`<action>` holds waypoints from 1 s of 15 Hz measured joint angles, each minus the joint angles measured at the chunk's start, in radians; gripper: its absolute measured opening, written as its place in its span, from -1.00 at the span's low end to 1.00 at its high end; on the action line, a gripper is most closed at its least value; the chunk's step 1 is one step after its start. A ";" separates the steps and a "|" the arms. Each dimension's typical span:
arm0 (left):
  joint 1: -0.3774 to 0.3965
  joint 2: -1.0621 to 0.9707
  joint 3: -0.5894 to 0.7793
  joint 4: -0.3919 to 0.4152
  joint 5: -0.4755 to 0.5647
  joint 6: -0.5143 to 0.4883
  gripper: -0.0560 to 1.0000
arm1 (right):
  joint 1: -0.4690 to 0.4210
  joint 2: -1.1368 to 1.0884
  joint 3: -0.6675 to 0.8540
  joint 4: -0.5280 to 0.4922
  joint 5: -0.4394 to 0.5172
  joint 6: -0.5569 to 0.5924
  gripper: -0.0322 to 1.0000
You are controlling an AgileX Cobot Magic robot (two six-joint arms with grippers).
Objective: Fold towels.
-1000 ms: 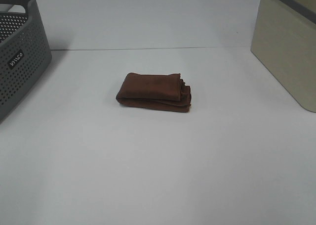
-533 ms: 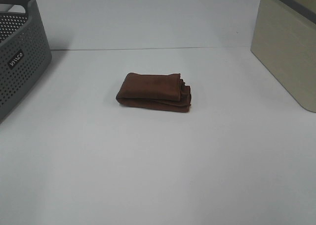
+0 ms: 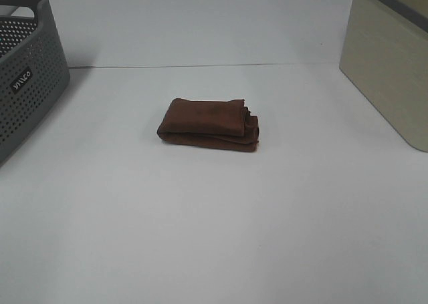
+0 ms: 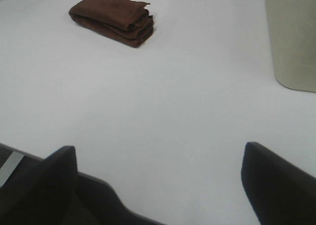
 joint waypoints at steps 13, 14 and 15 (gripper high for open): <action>0.151 -0.001 0.000 0.001 -0.002 0.000 0.21 | -0.182 -0.042 0.000 0.000 -0.003 0.000 0.71; 0.151 -0.001 0.000 0.001 -0.002 0.000 0.21 | -0.182 -0.042 0.000 0.000 -0.003 0.000 0.71; 0.151 -0.001 0.000 0.001 -0.002 0.000 0.21 | -0.182 -0.042 0.000 0.000 -0.003 0.000 0.71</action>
